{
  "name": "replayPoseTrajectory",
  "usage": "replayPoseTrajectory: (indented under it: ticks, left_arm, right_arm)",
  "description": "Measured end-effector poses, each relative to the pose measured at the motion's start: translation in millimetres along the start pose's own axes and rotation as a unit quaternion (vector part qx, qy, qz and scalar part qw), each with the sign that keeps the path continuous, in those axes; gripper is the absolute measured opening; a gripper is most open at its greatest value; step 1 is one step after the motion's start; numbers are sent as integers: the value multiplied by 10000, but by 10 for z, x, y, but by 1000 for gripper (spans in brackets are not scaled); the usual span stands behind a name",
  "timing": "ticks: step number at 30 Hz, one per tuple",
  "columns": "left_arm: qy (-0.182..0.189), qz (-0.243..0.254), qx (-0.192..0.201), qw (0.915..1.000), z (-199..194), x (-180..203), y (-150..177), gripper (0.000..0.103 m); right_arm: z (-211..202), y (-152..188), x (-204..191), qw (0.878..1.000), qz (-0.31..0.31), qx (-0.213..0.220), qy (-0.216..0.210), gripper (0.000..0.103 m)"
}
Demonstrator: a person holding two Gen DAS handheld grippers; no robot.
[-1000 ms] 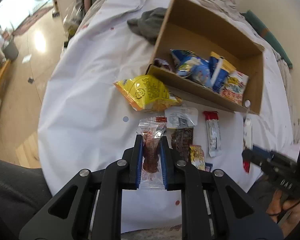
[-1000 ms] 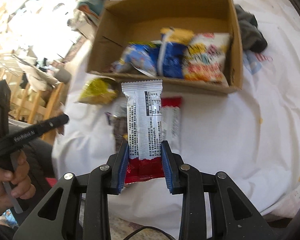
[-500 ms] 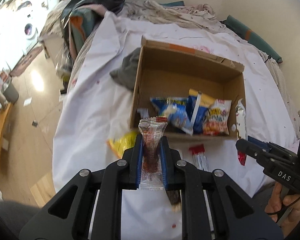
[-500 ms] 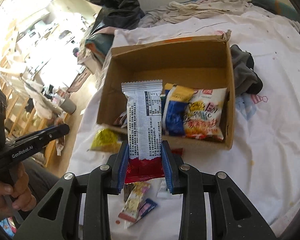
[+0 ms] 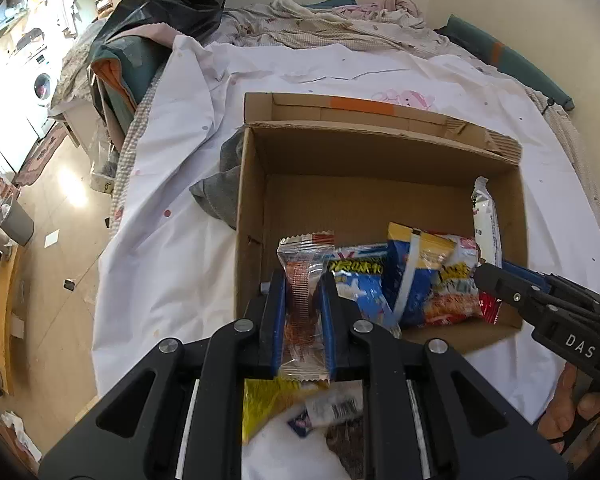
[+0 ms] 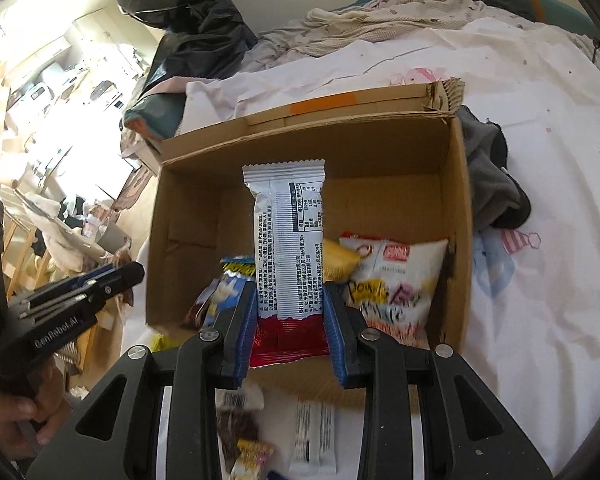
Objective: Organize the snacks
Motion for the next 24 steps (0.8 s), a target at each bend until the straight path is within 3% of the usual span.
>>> replayPoseTrajectory:
  ticks: [11, 19, 24]
  left_arm:
    - [320, 201, -93, 9992, 342, 68, 69, 13]
    - [436, -212, -330, 9983, 485, -39, 106, 14]
    - [413, -177, -394, 9982, 516, -12, 142, 14]
  right_arm:
    - [282, 4, 63, 9995, 230, -208, -57, 33]
    - [419, 82, -26, 9986, 216, -458, -168, 34]
    - [494, 139, -104, 9970, 211, -662, -346, 36]
Point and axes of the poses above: each gripper's, at about its wrist camera, not at the fingertips, and z roughly the way its jaws point, x to its right, y to its underside, the point moved 7 cm from there along z, roughly the way its jaws point, and after that the axes turned 11 degrees about y, right-handed, at the moved point
